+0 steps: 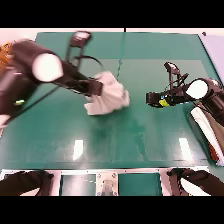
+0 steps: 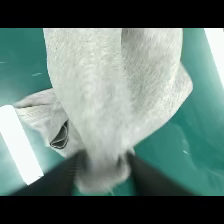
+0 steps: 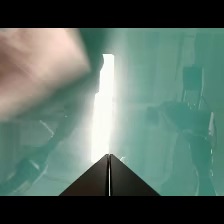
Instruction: Fold the shirts.
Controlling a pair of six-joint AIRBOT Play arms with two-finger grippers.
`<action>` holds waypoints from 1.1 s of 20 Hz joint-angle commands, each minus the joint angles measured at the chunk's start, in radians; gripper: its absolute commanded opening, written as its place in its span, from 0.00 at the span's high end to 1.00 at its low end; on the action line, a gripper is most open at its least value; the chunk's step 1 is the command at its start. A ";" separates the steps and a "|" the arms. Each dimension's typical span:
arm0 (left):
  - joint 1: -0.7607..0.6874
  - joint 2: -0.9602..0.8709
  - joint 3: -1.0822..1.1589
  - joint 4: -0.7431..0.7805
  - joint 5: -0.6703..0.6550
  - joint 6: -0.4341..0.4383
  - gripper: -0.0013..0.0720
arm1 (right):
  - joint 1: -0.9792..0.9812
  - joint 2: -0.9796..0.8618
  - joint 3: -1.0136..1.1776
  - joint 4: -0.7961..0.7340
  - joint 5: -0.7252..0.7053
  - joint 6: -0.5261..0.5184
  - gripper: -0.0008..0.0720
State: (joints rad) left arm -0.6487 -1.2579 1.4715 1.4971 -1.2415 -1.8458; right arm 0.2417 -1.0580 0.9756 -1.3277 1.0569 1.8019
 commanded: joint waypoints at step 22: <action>0.381 -0.377 -0.379 -0.648 0.282 0.414 0.22 | -0.210 -0.489 0.169 0.432 -0.070 -0.375 0.33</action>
State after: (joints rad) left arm -0.2737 -1.5715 1.1133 1.0004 -1.0096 -1.5074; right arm 0.0338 -1.4330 1.0653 -1.0042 1.0145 1.5288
